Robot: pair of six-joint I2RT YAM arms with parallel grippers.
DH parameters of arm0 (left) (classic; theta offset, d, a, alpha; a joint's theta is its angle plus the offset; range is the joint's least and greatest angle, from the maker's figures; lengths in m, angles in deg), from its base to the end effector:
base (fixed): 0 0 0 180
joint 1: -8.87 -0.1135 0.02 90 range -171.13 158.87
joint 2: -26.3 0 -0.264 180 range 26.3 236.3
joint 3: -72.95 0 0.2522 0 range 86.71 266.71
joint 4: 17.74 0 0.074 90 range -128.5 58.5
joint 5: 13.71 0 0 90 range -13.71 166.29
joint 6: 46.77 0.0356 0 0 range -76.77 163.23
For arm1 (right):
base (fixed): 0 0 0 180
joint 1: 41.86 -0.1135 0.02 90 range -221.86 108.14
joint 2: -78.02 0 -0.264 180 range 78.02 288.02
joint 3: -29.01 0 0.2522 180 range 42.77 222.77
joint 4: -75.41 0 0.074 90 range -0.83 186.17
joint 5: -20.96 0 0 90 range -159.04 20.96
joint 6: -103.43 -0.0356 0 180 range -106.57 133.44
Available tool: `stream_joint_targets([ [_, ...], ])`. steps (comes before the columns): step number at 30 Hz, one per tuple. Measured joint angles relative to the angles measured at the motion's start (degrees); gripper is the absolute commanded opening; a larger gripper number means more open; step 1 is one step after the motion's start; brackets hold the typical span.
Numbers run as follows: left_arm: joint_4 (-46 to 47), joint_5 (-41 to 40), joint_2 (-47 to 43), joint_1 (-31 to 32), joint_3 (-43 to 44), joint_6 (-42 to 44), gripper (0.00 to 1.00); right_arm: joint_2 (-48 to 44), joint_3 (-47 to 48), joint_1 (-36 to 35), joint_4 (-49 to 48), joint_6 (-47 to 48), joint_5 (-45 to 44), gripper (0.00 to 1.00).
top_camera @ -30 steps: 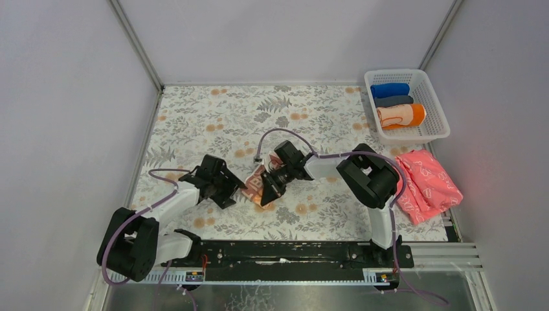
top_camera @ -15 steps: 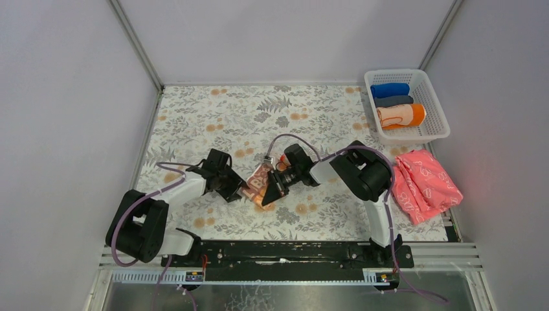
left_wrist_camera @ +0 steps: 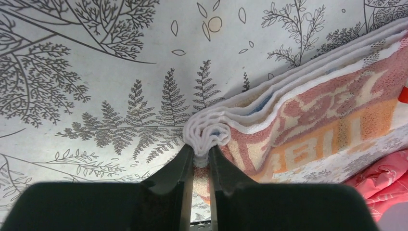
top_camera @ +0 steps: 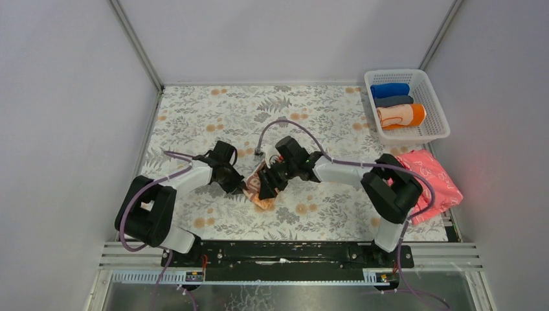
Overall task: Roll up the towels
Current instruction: Roll the towel at the center of the board.
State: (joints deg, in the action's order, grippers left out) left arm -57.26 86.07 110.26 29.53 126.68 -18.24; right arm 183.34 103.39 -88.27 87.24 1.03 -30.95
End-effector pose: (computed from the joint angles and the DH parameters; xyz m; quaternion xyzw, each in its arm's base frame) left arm 0.2298 -0.0931 0.1467 -0.3279 0.9245 -0.1783 0.0769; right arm 0.2468 0.2911 0.1692 -0.3783 0.7900 0.4464 0.1831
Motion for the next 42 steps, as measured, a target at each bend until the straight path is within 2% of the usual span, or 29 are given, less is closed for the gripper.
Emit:
stream_joint_targets([
  [6, -5.1, -0.8, 1.4, 0.0, 3.2, 1.6, 0.06, -8.2, 0.8, -10.4, 4.6, 9.9, -17.7, 0.65],
  [14, -8.0, -0.8, 1.9, 0.2, 4.1, 2.2, 0.07, -8.6, 0.2, -20.6, 6.0, 16.5, -36.1, 0.64],
  [23, -8.6, -0.8, 2.3, 0.2, 4.4, 2.2, 0.08, -0.4, 1.1, -28.8, 6.0, 21.3, -49.7, 0.63],
  [29, -8.7, -0.8, 2.3, 0.2, 4.4, 2.2, 0.08, 3.6, 4.6, -31.0, 5.6, 23.2, -56.9, 0.57],
  [35, -8.7, -0.8, 2.3, 0.2, 4.4, 2.2, 0.08, 5.3, 5.9, -31.4, 6.0, 23.5, -61.6, 0.45],
  [38, -8.7, -0.8, 2.3, 0.2, 4.4, 2.2, 0.08, 5.6, 6.1, -31.4, 6.8, 23.4, -62.7, 0.35],
  [39, -8.8, -0.8, 2.2, 0.2, 4.4, 2.2, 0.08, 5.8, 6.3, -31.4, 7.2, 23.4, -62.9, 0.31],
  [42, -8.9, -1.0, 2.2, 0.2, 4.4, 2.2, 0.09, 6.4, 6.9, -31.4, 8.0, 23.5, -63.1, 0.09],
])
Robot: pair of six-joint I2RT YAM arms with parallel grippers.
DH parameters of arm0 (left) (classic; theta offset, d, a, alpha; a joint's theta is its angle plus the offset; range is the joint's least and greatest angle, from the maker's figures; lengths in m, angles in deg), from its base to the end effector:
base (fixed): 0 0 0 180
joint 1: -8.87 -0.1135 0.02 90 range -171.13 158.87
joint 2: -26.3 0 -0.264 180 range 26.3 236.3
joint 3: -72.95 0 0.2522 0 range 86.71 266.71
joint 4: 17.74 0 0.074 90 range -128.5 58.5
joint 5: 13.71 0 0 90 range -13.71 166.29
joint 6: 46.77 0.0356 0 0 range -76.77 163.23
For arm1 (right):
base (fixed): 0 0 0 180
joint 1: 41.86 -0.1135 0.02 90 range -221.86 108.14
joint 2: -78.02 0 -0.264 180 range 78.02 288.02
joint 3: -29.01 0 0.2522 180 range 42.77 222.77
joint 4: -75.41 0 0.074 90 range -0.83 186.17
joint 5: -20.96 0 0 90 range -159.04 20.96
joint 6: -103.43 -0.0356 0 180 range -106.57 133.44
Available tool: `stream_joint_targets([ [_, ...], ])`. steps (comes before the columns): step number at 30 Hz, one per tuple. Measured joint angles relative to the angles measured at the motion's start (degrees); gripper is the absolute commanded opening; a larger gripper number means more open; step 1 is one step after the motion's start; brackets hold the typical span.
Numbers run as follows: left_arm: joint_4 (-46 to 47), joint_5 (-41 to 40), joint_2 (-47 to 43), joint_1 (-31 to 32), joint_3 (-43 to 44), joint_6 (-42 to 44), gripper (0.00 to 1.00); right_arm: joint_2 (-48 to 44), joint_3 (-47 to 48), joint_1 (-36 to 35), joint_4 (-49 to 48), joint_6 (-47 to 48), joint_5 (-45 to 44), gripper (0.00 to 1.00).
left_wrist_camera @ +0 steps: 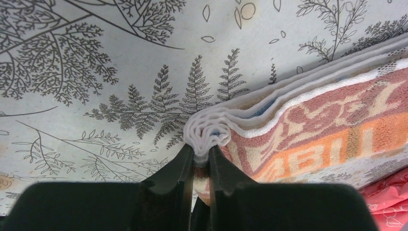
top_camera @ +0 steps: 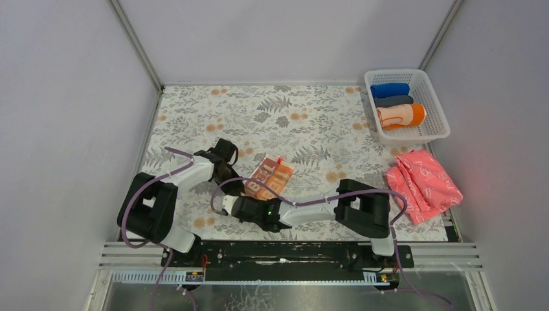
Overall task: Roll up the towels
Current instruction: Roll the towel at the center of the board.
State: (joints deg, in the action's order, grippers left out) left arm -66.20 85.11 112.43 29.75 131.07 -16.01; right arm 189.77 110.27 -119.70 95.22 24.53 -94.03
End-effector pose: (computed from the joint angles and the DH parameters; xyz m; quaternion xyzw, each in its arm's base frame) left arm 0.2320 -0.0943 0.1523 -0.3167 0.9381 -0.1340 0.0407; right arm 0.0996 0.3908 0.1490 -0.5909 0.7068 0.0124 0.3888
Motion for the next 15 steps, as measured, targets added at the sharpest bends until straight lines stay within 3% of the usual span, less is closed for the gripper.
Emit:
stream_joint_targets([
  [3, -0.6, -0.3, -0.3, 0.0, 0.0, 0.0, 0.18, 0.1, 0.0, 0.2, 0.3, -0.2, 0.8, 0.00],
  [7, -2.3, -1.7, -1.6, 0.1, 0.7, 0.5, 0.43, -1.8, -1.0, 3.2, -0.2, -1.6, 8.6, 0.00],
  [15, -3.5, -7.5, -11.1, 0.1, 1.5, 1.4, 0.65, -6.1, -6.7, 18.7, -6.8, -10.6, 44.0, 0.00],
])
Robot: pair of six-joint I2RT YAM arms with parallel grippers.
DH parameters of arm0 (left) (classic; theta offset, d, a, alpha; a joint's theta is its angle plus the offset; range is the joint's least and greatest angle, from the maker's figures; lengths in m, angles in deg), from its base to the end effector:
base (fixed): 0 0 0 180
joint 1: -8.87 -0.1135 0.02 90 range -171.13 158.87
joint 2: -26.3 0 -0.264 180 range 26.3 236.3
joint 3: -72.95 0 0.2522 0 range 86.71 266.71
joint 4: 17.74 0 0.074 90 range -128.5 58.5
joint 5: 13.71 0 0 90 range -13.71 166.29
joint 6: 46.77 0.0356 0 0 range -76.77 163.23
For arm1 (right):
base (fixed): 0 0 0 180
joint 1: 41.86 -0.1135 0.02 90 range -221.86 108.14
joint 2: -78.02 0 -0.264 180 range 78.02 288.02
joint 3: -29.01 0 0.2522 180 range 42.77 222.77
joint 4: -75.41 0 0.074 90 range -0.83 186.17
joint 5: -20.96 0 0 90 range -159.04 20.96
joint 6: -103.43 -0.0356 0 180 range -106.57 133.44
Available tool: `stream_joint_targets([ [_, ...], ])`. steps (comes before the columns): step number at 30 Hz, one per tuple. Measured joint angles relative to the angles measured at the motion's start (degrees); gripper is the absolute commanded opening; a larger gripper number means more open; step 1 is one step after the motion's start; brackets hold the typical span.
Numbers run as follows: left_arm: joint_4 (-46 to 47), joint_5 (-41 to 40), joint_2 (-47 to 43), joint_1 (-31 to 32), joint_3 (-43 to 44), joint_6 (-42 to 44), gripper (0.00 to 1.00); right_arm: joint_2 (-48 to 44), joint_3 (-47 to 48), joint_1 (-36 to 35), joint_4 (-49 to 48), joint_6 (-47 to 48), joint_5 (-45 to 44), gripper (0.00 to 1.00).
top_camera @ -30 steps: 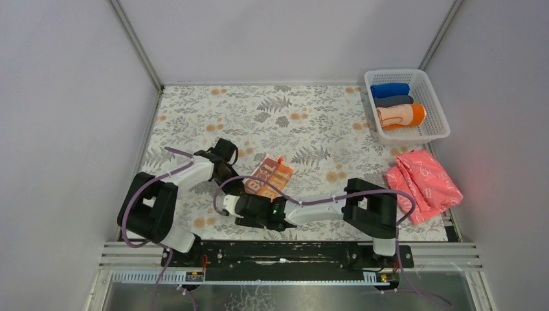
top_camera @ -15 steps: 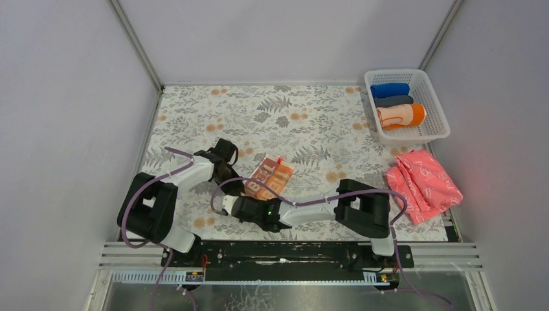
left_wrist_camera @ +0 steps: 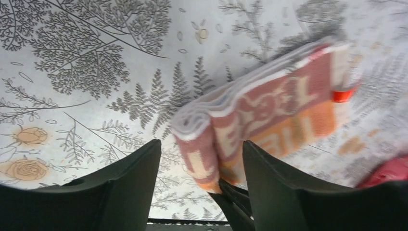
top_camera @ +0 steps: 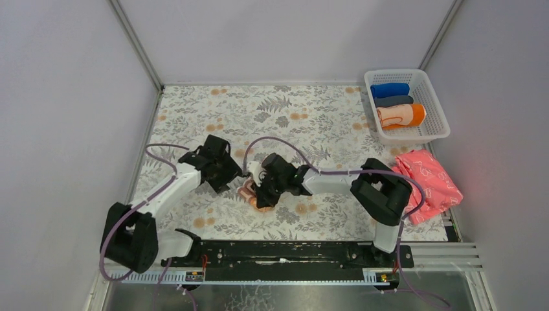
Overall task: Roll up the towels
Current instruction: Roll the towel at the center of the board.
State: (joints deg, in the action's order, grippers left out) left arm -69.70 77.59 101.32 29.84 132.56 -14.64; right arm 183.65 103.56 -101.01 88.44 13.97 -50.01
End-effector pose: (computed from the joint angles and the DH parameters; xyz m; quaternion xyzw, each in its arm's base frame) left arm 0.2211 -0.0856 0.2004 -0.3082 0.9308 -0.1332 0.1445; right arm 0.1872 0.3360 0.1626 -0.5079 0.7557 0.3209 0.2608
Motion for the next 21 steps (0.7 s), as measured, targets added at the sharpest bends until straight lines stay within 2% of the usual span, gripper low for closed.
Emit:
stream_joint_targets([
  [5, 1.0, -1.6, -9.9, 0.0, -3.5, -0.4, 0.71, 1.5, -2.9, 5.2, -8.7, -9.2, 17.9, 0.00],
  [9, 1.5, -1.2, -15.6, 0.0, -7.8, -0.8, 0.72, 4.7, -8.2, 8.2, -22.9, -21.5, 28.2, 0.00],
  [18, 5.3, 2.9, -21.2, 0.0, -17.6, -2.5, 0.72, 13.6, -14.7, 13.2, -48.5, -45.7, 37.1, 0.00],
  [21, 6.4, 4.8, -22.1, 0.0, -20.0, -3.3, 0.72, 15.5, -15.6, 14.7, -53.1, -50.8, 38.1, 0.00],
])
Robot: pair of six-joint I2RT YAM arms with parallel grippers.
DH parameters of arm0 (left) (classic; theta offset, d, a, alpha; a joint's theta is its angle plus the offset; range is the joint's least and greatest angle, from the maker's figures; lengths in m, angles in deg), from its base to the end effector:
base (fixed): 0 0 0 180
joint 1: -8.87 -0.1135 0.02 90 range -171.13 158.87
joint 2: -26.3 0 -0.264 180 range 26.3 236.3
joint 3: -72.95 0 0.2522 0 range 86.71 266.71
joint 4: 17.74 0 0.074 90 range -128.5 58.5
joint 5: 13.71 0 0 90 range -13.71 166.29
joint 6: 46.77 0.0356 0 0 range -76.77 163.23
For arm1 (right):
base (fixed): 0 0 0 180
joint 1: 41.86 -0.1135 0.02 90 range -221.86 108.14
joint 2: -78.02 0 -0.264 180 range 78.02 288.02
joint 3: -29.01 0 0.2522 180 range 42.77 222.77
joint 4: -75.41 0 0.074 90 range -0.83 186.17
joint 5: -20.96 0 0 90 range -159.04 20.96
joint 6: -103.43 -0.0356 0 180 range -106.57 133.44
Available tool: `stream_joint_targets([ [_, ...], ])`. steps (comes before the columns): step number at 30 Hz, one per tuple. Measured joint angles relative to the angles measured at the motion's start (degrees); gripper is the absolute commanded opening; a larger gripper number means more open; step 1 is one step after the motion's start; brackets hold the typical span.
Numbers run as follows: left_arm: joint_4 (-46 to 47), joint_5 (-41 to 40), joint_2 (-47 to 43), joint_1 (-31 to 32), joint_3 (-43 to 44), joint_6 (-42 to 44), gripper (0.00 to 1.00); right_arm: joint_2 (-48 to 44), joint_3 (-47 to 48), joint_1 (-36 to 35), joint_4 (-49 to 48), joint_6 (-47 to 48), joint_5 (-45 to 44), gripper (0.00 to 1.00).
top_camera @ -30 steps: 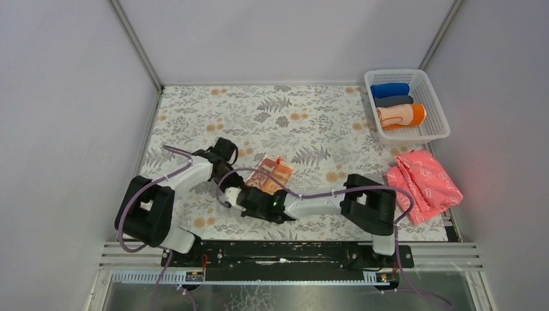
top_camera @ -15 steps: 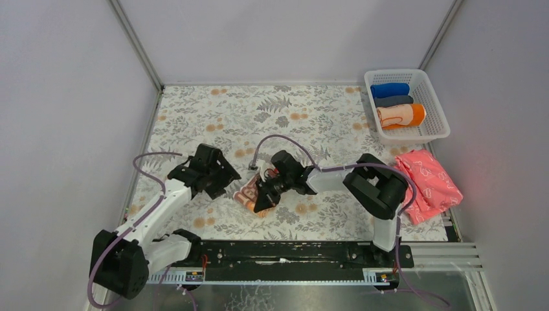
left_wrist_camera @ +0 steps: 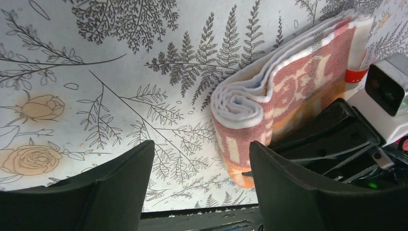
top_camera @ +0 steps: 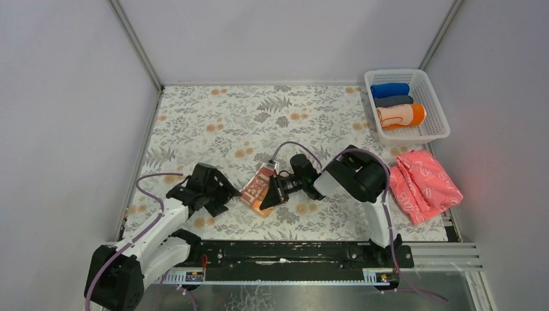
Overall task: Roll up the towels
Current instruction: Roll the towel at the center of the board.
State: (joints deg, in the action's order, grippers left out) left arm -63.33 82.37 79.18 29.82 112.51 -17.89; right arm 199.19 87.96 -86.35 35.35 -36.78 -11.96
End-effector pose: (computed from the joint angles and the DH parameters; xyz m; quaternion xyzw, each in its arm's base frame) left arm 0.1505 -0.0617 0.1722 -0.3170 0.9084 -0.2142 0.1683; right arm 0.2363 0.2740 0.0810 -0.2299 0.7414 0.6292 0.0405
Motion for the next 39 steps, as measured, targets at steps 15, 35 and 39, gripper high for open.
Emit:
stream_joint_targets([
  [15, 11.1, 3.0, 5.5, 1.8, -1.8, -3.0, 0.65, 1.6, 0.4, 1.2, -0.9, -4.9, 1.0, 0.04],
  [35, 15.1, 0.9, 15.0, 4.4, -0.1, -4.4, 0.23, -15.0, 4.8, 0.3, 33.1, 18.5, -11.8, 0.61],
  [39, 14.2, 0.5, 16.8, 4.6, 2.0, -3.7, 0.23, -23.4, 7.8, -3.7, 45.0, 29.1, -23.0, 0.63],
])
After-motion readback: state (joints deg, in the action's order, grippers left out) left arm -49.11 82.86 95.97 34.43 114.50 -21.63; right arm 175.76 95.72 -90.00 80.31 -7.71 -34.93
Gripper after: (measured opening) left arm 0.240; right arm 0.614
